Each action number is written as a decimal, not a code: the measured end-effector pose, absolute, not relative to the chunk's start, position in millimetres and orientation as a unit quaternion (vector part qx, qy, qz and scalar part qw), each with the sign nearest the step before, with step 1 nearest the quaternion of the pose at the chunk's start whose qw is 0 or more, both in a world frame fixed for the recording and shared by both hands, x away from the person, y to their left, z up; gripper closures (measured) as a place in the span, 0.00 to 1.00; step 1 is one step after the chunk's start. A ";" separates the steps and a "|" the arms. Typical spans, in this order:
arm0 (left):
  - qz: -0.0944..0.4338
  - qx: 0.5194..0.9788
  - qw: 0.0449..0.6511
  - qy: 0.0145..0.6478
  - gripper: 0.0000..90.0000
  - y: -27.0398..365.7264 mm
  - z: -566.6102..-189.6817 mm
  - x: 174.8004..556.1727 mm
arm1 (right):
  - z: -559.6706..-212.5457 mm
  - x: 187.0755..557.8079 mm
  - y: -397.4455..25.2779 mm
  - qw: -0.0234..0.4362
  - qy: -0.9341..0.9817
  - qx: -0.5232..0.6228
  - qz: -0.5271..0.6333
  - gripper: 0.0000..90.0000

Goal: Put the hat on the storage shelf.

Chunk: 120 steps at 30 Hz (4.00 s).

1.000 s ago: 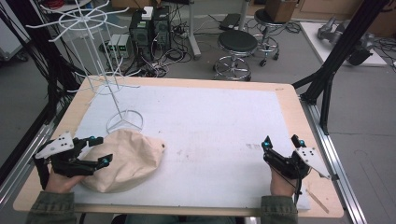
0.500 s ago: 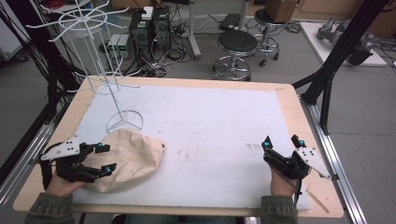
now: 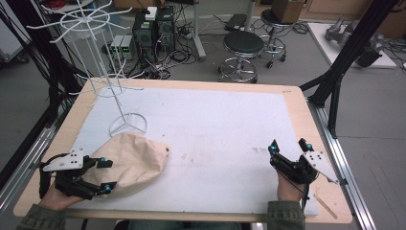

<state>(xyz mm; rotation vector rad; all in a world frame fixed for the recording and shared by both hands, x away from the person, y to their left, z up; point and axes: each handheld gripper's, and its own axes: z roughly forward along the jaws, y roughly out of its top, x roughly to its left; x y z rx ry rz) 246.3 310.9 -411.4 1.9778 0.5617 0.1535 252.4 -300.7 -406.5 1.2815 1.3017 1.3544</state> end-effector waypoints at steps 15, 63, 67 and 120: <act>0.045 0.856 0.474 0.203 0.24 290.4 -418.7 247.0 | -406.6 252.7 -301.1 0.418 0.521 0.510 0.542 0.04; 0.070 0.920 0.346 0.172 0.53 282.9 -434.2 249.6 | -406.1 250.1 -301.9 0.421 0.518 0.509 0.543 0.04; 0.072 0.919 0.350 0.164 0.65 282.8 -433.9 249.2 | -406.0 250.1 -302.1 0.421 0.518 0.510 0.543 0.04; 0.193 0.878 0.417 0.136 0.85 271.2 -385.9 222.1 | -405.9 250.3 -302.4 0.418 0.518 0.512 0.544 0.04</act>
